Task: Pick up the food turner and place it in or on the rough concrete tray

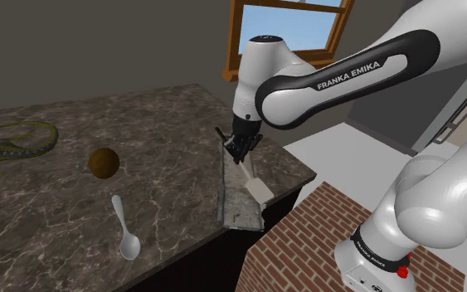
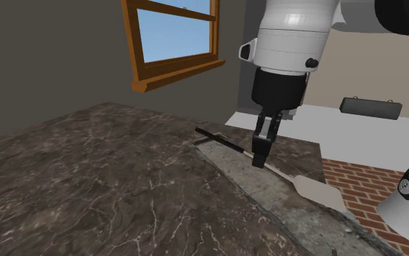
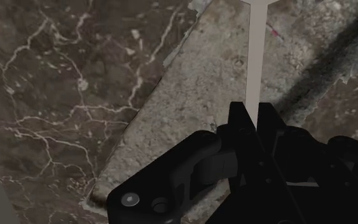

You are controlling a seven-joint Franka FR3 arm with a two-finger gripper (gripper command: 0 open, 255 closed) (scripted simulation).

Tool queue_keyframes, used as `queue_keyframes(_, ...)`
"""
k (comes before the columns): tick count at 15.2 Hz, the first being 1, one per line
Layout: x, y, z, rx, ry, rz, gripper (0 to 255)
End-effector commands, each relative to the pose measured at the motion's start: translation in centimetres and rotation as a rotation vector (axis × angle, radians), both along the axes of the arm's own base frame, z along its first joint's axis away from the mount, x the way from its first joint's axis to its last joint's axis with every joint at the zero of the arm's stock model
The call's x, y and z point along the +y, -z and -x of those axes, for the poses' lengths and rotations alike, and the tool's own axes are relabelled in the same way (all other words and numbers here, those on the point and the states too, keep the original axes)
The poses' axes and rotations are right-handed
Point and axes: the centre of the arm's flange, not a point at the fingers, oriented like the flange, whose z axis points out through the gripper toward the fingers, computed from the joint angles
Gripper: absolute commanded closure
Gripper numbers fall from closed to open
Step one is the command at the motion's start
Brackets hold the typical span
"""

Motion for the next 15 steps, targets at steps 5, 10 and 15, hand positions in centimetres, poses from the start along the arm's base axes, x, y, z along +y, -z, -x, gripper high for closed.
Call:
queue_keyframes(5, 0.0, 0.3, 0.0, -0.001, 0.0, 0.0, 255)
queue_keyframes(10, 0.0, 0.3, 0.0, -0.001, 0.0, 0.0, 0)
queue_keyframes(15, 0.1, -3.7, 0.3, -0.001, 0.0, 0.0, 0)
